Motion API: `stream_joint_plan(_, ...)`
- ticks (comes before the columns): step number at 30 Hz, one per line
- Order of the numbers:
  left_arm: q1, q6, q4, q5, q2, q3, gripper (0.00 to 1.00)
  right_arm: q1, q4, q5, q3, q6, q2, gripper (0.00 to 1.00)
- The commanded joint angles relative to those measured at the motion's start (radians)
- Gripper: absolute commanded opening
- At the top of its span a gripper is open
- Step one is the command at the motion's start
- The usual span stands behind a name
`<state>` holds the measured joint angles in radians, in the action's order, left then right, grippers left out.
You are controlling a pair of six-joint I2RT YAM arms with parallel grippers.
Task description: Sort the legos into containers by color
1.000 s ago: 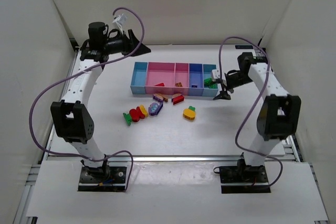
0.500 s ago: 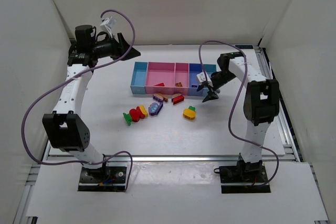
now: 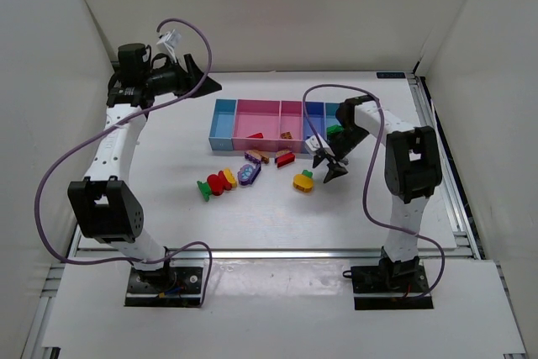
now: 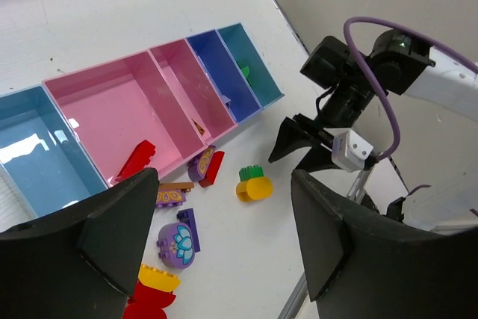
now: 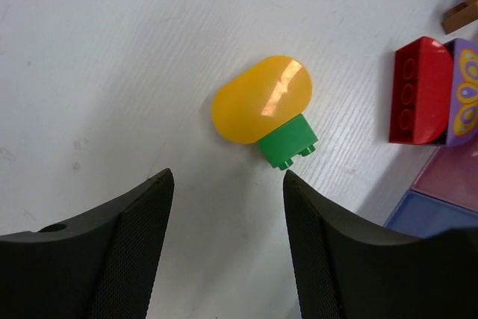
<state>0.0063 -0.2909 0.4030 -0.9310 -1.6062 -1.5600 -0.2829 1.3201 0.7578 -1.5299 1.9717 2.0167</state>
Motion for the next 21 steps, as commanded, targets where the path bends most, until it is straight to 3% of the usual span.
stream_joint_plan(1,0.009,-0.025,-0.036,-0.028,0.025,0.011,0.82,-0.019,0.019,-0.035,0.008,0.997,-0.013,0.65)
stream_joint_plan(21,0.009,-0.019,-0.027,-0.017,0.052,0.041,0.83,-0.032,-0.051,-0.068,-0.119,1.05,0.126,0.65)
